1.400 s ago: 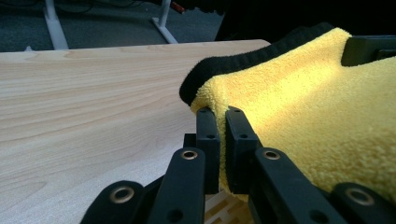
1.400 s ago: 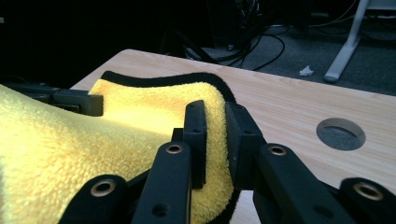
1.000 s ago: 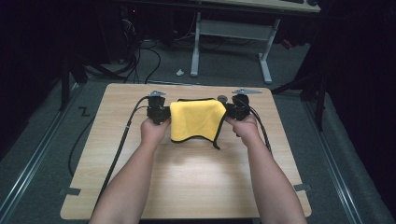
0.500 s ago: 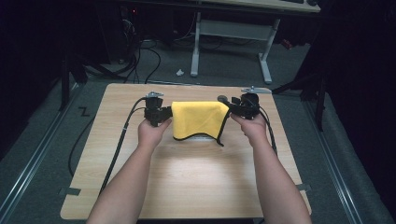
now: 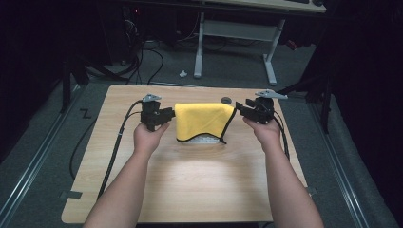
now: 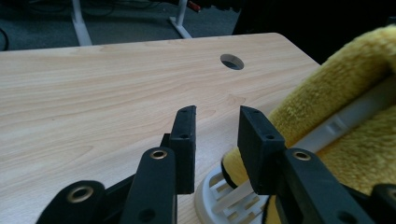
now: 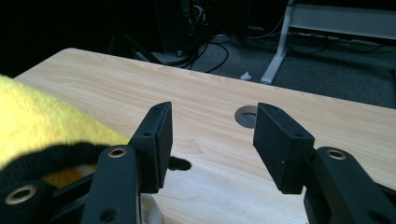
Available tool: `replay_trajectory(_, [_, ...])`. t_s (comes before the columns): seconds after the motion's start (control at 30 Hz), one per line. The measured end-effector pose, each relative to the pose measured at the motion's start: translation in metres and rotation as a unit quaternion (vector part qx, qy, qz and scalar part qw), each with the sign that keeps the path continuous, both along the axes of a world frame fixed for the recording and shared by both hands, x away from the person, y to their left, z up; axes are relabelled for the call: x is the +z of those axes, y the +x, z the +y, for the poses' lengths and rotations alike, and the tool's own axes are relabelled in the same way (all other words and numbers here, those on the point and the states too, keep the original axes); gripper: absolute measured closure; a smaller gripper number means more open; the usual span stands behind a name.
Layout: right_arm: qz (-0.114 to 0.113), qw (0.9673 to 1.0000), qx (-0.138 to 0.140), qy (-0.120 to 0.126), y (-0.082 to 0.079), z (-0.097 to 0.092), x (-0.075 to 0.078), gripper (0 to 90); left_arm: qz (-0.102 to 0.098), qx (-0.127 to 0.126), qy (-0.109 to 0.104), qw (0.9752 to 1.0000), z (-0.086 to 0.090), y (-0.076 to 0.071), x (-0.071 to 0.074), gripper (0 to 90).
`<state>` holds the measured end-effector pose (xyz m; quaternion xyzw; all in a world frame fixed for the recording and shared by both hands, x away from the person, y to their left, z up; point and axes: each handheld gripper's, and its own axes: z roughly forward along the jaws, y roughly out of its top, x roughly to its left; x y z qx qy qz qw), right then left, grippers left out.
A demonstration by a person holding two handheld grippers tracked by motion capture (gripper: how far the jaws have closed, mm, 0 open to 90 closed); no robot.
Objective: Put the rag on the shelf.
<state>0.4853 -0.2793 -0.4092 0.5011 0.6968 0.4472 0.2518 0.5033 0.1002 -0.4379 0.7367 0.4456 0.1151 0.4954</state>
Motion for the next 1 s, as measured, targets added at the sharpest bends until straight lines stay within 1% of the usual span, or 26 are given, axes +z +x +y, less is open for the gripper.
replay_trajectory(0.03, [-0.001, 1.0000, -0.001, -0.001, -0.002, -0.001, -0.001, 48.0, -0.003, 0.002, -0.002, 1.0000, 0.002, -0.001, 0.001, 67.3])
replay_trajectory(0.1, [0.001, 1.0000, -0.004, -0.005, -0.004, -0.003, -0.002, 47.8, -0.004, 0.009, -0.005, 0.9999, 0.006, -0.004, 0.001, 66.8])
replay_trajectory(0.17, [0.005, 0.9999, -0.004, -0.008, -0.008, -0.003, -0.003, 47.4, -0.005, 0.013, -0.001, 0.9999, 0.010, -0.006, 0.000, 66.2])
replay_trajectory(0.2, [0.003, 0.9999, -0.002, -0.011, -0.010, -0.003, -0.003, 47.5, -0.006, 0.013, 0.004, 0.9999, 0.012, -0.007, -0.001, 66.1])
replay_trajectory(0.23, [-0.004, 0.9999, -0.002, -0.011, -0.012, -0.004, -0.004, 47.7, -0.007, 0.015, 0.007, 0.9998, 0.014, -0.009, -0.002, 65.8])
replay_trajectory(0.27, [-0.009, 0.9999, -0.003, -0.014, -0.015, -0.004, -0.005, 47.6, -0.007, 0.018, 0.008, 0.9998, 0.016, -0.011, -0.003, 65.3])
replay_trajectory(0.3, [-0.008, 0.9999, -0.004, -0.013, -0.017, -0.005, -0.006, 47.3, -0.006, 0.020, 0.008, 0.9997, 0.018, -0.013, -0.004, 64.6])
replay_trajectory(0.37, [-0.003, 0.9999, -0.004, -0.014, -0.022, -0.006, -0.007, 46.3, -0.010, 0.026, 0.003, 0.9996, 0.022, -0.019, -0.008, 63.5])
replay_trajectory(0.4, [-0.005, 0.9999, -0.002, -0.015, -0.025, -0.006, -0.008, 46.2, -0.011, 0.027, 0.003, 0.9996, 0.024, -0.022, -0.010, 62.7])
replay_trajectory(0.43, [-0.015, 0.9997, 0.001, -0.017, -0.029, -0.006, -0.009, 46.6, -0.016, 0.028, 0.004, 0.9995, 0.025, -0.026, -0.012, 62.0])
replay_trajectory(0.47, [-0.022, 0.9995, -0.001, -0.022, -0.034, -0.005, -0.011, 46.3, -0.022, 0.029, 0.012, 0.9993, 0.027, -0.030, -0.013, 61.1])
replay_trajectory(0.5, [-0.018, 0.9993, -0.001, -0.032, -0.037, -0.005, -0.011, 45.3, -0.024, 0.031, 0.016, 0.9991, 0.029, -0.034, -0.015, 60.0])
replay_trajectory(0.53, [-0.021, 0.9991, 0.004, -0.038, -0.042, -0.004, -0.012, 44.7, -0.028, 0.032, 0.016, 0.9990, 0.031, -0.038, -0.017, 59.0])
replay_trajectory(0.57, [-0.033, 0.9987, 0.014, -0.035, -0.048, -0.004, -0.014, 44.5, -0.030, 0.031, 0.016, 0.9989, 0.033, -0.043, -0.019, 58.2])
replay_trajectory(0.6, [-0.036, 0.9984, 0.022, -0.037, -0.054, -0.003, -0.015, 43.0, -0.031, 0.031, 0.012, 0.9990, 0.035, -0.048, -0.022, 57.6])
replay_trajectory(0.63, [-0.030, 0.9984, 0.025, -0.041, -0.058, -0.001, -0.016, 41.6, -0.031, 0.027, 0.010, 0.9991, 0.037, -0.053, -0.024, 57.0])
replay_trajectory(0.67, [-0.035, 0.9980, 0.031, -0.042, -0.064, -0.001, -0.017, 41.7, -0.032, 0.024, 0.011, 0.9992, 0.039, -0.059, -0.027, 56.4])
replay_trajectory(0.7, [-0.046, 0.9975, 0.033, -0.042, -0.071, 0.000, -0.019, 42.7, -0.036, 0.021, 0.016, 0.9990, 0.040, -0.065, -0.030, 55.9])
replay_trajectory(0.73, [-0.054, 0.9969, 0.031, -0.048, -0.077, 0.001, -0.021, 42.8, -0.040, 0.019, 0.019, 0.9988, 0.041, -0.072, -0.033, 55.4])
replay_trajectory(0.8, [-0.043, 0.9967, 0.036, -0.059, -0.088, 0.004, -0.024, 42.3, -0.040, 0.011, 0.022, 0.9989, 0.043, -0.086, -0.039, 54.7])
replay_trajectory(0.83, [-0.045, 0.9964, 0.036, -0.063, -0.095, 0.006, -0.026, 42.2, -0.042, 0.008, 0.025, 0.9988, 0.044, -0.093, -0.042, 54.3])
replay_trajectory(0.87, [-0.060, 0.9953, 0.038, -0.066, -0.102, 0.006, -0.030, 42.5, -0.044, 0.005, 0.032, 0.9985, 0.046, -0.101, -0.045, 54.0])
replay_trajectory(0.9, [-0.067, 0.9946, 0.036, -0.071, -0.110, 0.008, -0.033, 42.3, -0.044, 0.001, 0.034, 0.9984, 0.048, -0.108, -0.048, 53.7])
replay_trajectory(0.97, [-0.064, 0.9939, 0.038, -0.081, -0.123, 0.010, -0.039, 42.1, -0.041, -0.005, 0.032, 0.9986, 0.053, -0.123, -0.053, 53.3])
replay_trajectory(1.0, [-0.060, 0.9942, 0.038, -0.081, -0.129, 0.011, -0.043, 41.7, -0.039, -0.010, 0.031, 0.9987, 0.055, -0.130, -0.055, 53.3])
